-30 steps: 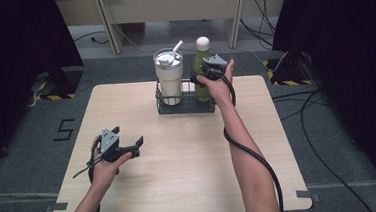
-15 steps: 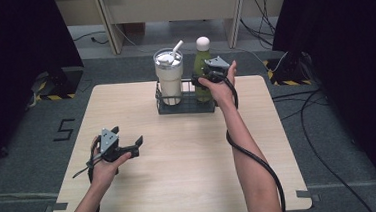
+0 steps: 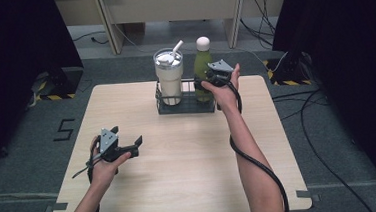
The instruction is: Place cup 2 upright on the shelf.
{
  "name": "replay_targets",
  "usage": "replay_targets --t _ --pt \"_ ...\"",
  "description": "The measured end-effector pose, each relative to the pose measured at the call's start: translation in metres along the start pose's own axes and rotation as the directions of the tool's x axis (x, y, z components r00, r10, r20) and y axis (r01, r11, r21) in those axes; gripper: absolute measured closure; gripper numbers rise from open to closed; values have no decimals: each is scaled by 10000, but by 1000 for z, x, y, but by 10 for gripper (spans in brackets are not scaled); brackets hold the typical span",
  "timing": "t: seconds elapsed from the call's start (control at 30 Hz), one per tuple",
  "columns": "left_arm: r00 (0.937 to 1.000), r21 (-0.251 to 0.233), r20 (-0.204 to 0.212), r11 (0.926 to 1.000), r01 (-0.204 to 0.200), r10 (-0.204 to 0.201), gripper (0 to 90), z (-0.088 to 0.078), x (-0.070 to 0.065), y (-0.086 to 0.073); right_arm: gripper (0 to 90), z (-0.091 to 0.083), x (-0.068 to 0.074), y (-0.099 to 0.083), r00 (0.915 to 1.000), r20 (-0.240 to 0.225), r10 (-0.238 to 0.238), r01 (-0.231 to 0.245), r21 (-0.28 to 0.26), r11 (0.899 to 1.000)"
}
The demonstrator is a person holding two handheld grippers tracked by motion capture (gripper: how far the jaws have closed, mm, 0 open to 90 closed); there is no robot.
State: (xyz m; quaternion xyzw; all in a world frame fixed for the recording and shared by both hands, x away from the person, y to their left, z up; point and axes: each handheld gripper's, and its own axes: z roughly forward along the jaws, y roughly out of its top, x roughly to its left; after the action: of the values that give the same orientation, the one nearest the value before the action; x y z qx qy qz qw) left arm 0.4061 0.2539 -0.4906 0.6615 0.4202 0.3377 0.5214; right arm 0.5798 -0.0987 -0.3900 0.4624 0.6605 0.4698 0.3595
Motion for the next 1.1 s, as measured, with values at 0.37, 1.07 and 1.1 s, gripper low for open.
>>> replay_targets --t 0.37,1.07,1.1 --pt "10000 -11 -55 10000 -1 1 1 0 1 0 85 -17 -4 -7 10000 5 59 -59 -91 9999" --pt "9999 -19 -111 10000 -5 4 0 0 2 0 89 -51 -9 -19 9998 145 -139 144 -293 9995" --pt "9999 -17 -118 10000 -8 8 0 0 2 0 89 -53 -9 -20 9998 144 -170 174 -281 9995"
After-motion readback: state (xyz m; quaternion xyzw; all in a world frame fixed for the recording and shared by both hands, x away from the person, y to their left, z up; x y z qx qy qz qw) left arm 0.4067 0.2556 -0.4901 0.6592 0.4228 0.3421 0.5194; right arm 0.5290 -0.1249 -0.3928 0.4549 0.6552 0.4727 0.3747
